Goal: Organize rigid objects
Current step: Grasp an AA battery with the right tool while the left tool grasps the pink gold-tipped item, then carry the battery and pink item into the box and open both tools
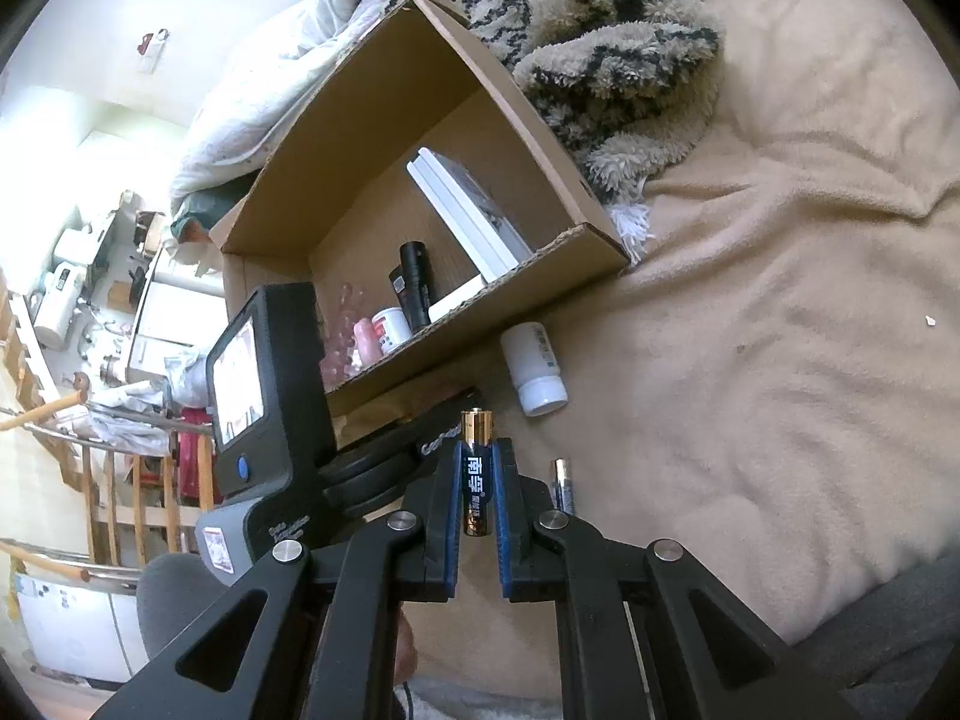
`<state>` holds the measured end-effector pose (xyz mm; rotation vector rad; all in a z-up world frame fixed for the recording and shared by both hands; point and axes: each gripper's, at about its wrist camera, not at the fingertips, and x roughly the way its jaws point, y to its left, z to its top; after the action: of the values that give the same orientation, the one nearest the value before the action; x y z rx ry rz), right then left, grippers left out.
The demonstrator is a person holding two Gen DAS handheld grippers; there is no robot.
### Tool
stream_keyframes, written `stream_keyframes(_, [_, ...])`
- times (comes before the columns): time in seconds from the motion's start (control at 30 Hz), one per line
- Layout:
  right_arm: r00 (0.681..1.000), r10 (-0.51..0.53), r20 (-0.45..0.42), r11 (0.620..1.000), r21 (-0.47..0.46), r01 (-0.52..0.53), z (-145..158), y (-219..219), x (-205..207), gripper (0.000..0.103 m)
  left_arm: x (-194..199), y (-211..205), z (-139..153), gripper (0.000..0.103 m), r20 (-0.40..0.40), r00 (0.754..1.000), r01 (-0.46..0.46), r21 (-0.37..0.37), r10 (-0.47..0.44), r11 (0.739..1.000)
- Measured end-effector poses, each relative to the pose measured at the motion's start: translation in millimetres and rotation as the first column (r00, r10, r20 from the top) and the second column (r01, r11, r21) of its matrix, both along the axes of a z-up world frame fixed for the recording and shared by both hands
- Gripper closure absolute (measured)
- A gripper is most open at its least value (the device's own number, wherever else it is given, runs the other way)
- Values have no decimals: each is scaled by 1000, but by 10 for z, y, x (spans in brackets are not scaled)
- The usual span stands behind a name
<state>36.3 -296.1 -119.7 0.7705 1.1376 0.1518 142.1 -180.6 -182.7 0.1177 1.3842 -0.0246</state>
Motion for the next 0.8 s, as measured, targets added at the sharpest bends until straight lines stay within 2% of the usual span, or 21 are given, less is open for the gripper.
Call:
stream_keyframes(0.27, [1000,7,-8,999,-47,-8,7,38,8,92,-199,217,152,45,13,998,62,2,-62,998])
stream_keyframes(0.47, [1000,18,-1,998,-66,-18,18,75,26,92,-322,590,294,45,29,998,61,-33,-60,998])
stream_keyframes(0.6, [999,30,19,995,-94,-28,60,102,33,92,-373,774,492,45,82,994,72,-43,-69,996])
stream_keyframes(0.8, [994,62,94,989,-138,-49,230,175,74,92,-458,1117,1020,45,218,975,66,-102,-43,993])
